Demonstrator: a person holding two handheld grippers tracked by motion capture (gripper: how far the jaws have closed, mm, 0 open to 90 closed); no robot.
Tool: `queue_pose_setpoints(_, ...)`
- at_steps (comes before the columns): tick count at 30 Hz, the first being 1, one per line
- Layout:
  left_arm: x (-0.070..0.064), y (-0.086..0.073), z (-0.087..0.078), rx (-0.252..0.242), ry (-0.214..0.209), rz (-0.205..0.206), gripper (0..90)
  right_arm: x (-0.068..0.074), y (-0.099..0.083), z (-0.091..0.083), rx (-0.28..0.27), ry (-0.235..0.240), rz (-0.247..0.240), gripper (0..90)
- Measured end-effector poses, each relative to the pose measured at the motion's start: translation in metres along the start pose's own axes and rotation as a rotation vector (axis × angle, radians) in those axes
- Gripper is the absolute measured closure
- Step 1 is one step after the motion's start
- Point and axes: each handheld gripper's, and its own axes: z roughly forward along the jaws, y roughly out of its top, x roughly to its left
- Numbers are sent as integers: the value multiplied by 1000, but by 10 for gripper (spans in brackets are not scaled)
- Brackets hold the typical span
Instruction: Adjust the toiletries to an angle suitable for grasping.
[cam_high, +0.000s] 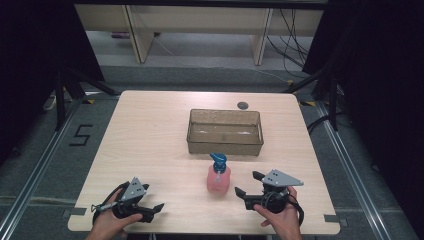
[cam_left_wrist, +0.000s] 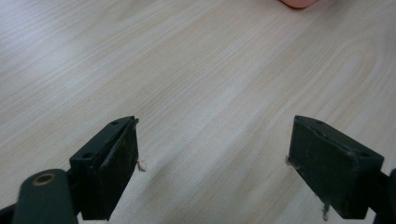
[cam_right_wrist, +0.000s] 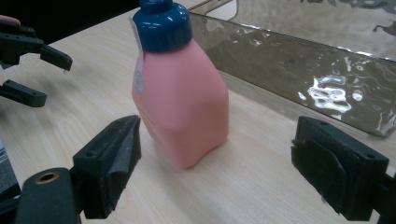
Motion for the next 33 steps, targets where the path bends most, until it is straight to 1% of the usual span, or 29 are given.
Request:
queue_pose_setpoints(2,-1,0,0,-2,-5,-8,154,0,1,2,-14,6,-20,164)
queue_pose_setpoints(3,-2,-1,0,1,-11,-17,154,2,1,3,-13,15,5,165)
queue_pose_setpoints(4,-1,0,1,0,-3,-13,154,2,1,4,-20,10,-10,166)
queue_pose_setpoints(5,-1,0,1,-2,-3,-7,154,1,2,5,-24,9,-38,167)
queue_pose_setpoints(6,-2,0,1,-5,-7,-18,154,2,3,6,-25,15,-33,167)
queue_pose_setpoints(7,-1,0,0,3,-10,-15,154,2,4,6,-20,11,-42,167)
queue_pose_setpoints(8,-1,0,0,0,-4,-10,154,2,4,7,-32,14,-53,168)
queue_pose_setpoints(9,-1,0,0,-2,-4,-7,154,3,4,8,-25,28,-41,167)
queue_pose_setpoints(10,-1,0,0,0,-4,-8,154,3,5,7,-30,-1,-52,168)
queue_pose_setpoints(11,-1,0,0,-1,-4,-9,154,3,6,8,-32,0,-65,167)
queue_pose_setpoints(13,-1,0,1,0,-4,-8,154,4,6,9,-30,16,-43,168)
queue_pose_setpoints(15,-1,0,0,-1,-4,-9,154,7,7,10,-29,29,-8,168)
queue_pose_setpoints(16,-2,-1,1,-4,-7,-19,154,6,7,10,-34,23,-25,168)
queue_pose_setpoints(18,-1,0,0,0,-4,-9,154,5,9,11,-38,8,-55,168)
queue_pose_setpoints(19,-1,0,0,-2,-5,-8,154,6,9,12,-32,35,-48,168)
queue_pose_setpoints(20,-1,0,0,-1,-6,-11,154,6,9,13,-32,33,-46,167)
queue_pose_setpoints(21,-1,0,0,-1,-6,-13,154,5,10,13,-38,24,-60,167)
queue_pose_setpoints(22,-1,0,0,-1,-5,-10,154,7,10,13,-29,30,-35,167)
queue_pose_setpoints(23,-1,-1,0,2,-9,-13,154,6,11,13,-37,23,-56,167)
queue_pose_setpoints(24,-1,0,1,0,-4,-11,154,6,11,13,-37,23,-56,167)
queue_pose_setpoints(25,-1,0,1,-1,-3,-6,154,8,12,14,-35,34,-37,167)
queue_pose_setpoints(26,-1,0,1,-1,-4,-10,154,10,12,14,-28,29,-15,167)
queue_pose_setpoints(27,-1,0,1,-1,-4,-12,154,7,13,16,-51,33,-61,167)
queue_pose_setpoints(28,-1,0,1,-1,-4,-10,154,8,14,16,-50,35,-60,167)
queue_pose_setpoints(29,-2,-1,1,-5,-7,-19,154,9,15,17,-46,40,-52,166)
queue_pose_setpoints(30,-2,-1,0,3,-13,-18,154,8,15,17,-46,29,-72,162)
queue_pose_setpoints(31,-2,-1,0,-1,-12,-22,154,9,16,18,-37,37,-56,157)
queue_pose_setpoints(32,-1,0,0,0,-8,-15,154,8,16,19,-48,37,-67,157)
queue_pose_setpoints(33,-1,0,0,-2,-6,-12,154,9,17,21,-50,43,-60,157)
